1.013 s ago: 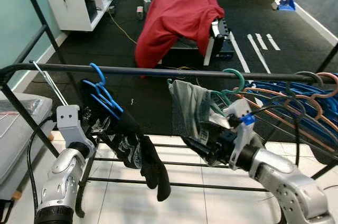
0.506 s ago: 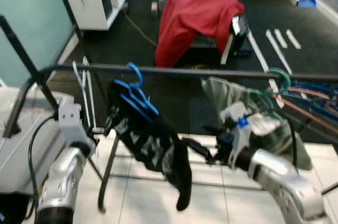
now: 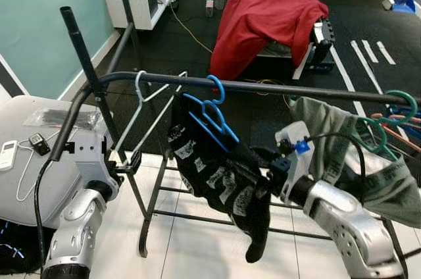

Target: Hang hanger

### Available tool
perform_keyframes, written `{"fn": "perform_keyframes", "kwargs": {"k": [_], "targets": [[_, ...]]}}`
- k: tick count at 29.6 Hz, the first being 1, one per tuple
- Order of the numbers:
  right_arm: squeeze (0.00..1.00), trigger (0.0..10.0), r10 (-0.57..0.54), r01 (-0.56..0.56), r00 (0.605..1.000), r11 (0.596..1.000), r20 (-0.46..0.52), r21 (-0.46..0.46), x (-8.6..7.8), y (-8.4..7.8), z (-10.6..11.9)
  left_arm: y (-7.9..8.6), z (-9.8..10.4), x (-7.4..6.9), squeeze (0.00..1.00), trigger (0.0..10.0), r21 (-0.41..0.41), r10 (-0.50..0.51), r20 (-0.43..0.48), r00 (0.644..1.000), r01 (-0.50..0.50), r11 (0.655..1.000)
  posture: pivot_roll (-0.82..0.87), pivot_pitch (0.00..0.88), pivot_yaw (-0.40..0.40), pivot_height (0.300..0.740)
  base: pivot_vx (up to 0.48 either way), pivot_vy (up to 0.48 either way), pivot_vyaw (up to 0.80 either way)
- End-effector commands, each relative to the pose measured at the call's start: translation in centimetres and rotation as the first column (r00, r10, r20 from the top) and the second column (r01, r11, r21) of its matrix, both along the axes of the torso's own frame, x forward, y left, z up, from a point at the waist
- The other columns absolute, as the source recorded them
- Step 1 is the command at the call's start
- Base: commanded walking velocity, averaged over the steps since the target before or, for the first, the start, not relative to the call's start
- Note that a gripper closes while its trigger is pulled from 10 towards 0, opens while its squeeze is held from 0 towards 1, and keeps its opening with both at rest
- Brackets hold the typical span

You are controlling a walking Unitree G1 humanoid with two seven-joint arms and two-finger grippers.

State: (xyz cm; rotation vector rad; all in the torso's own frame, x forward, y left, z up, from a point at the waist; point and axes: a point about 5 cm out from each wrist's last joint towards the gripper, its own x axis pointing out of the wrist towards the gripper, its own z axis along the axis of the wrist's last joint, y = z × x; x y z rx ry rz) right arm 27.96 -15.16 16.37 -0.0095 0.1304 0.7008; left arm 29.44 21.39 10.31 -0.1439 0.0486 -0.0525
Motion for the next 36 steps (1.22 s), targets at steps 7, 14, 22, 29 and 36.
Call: {"fn": "perform_keyframes", "kwargs": {"k": [7, 14, 22, 29, 36], "targets": [[0.0, 10.0, 0.02, -0.018, 1.0, 0.986, 0.013, -0.165, 1.6, 0.5, -1.0, -0.2, -0.3, -0.3, 0.0, 10.0, 0.012, 0.013, -0.005, 1.0, -0.013, 1.0, -0.08, 0.11, 0.005, 0.74, 0.0, 0.0, 0.0], [0.0, 10.0, 0.036, -0.035, 0.999, 0.973, 0.0, -0.228, 2.6, 1.6, -1.5, -0.3, -0.2, -0.4, 0.0, 10.0, 0.015, 0.016, 0.005, 1.0, -0.016, 1.0, -0.08, 0.105, -0.003, 0.74, 0.0, 0.0, 0.0], [0.0, 4.6, -0.012, 0.008, 1.0, 0.969, -0.016, -0.247, 3.6, 1.4, -2.1, -0.8, -0.1, -0.4, 0.0, 10.0, 0.016, 0.018, 0.015, 1.0, -0.019, 1.0, -0.08, 0.101, -0.007, 0.74, 0.0, 0.0, 0.0], [0.0, 0.0, -0.047, 0.04, 0.999, 0.967, -0.024, -0.253, 3.8, 1.0, -2.7, -0.9, -0.1, -0.6, 0.0, 10.0, 0.011, 0.03, 0.02, 0.999, -0.03, 0.999, -0.08, 0.106, -0.007, 0.74, 0.0, 0.0, 0.0], [0.0, 0.0, -0.084, 0.067, 0.993, 0.977, -0.078, -0.202, 3.2, -0.5, -3.5, 0.2, 0.5, -0.6, 0.0, 10.0, 0.018, 0.063, 0.037, 0.997, -0.064, 0.998, -0.08, 0.114, -0.006, 0.74, 0.0, 0.0, 0.0]]}}
